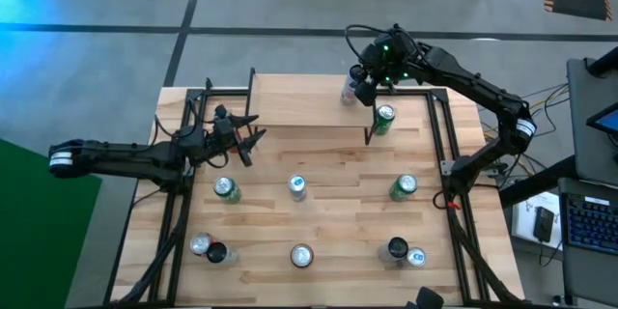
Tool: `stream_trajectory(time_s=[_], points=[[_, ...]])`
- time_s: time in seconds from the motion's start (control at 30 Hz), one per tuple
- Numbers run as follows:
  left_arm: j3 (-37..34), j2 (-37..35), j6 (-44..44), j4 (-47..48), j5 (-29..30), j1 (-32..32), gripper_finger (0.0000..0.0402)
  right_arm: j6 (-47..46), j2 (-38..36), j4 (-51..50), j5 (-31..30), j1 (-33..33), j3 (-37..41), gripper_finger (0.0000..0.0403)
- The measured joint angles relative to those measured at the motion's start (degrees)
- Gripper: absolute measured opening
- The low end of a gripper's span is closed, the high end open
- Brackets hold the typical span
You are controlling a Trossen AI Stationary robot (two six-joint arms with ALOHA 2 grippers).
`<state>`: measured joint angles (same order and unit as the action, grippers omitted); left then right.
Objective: Place canned beverage on shelf
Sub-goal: Put the top right white pink soda can on the shelf
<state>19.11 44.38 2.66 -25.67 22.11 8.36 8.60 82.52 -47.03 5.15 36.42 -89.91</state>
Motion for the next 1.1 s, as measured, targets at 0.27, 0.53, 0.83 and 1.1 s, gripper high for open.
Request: stream_trajectory(time_s=[0.27,0.53,0.83,1.1], points=[[0.0,0.0,-0.2,0.0,0.0,0.0,0.0215,-0.3,-0.4,-1.2,-0.2,0.0,0.4,0.0287],[0.0,0.0,-0.2,0.0,0.0,0.0,0.0215,-0.4,-0.5,0.3,-0.2,0.0,1.9,0.0279],[0.0,0.0,-0.2,0.0,0.0,0.0,0.0215,-0.2,-0.8,0.9,-0.2,0.0,2.4,0.0275],[0.0,-0.1,-0.2,0.1,0.0,0.0,0.0215,-0.3,-2.3,1.1,-0.2,0.0,2.4,0.0273]])
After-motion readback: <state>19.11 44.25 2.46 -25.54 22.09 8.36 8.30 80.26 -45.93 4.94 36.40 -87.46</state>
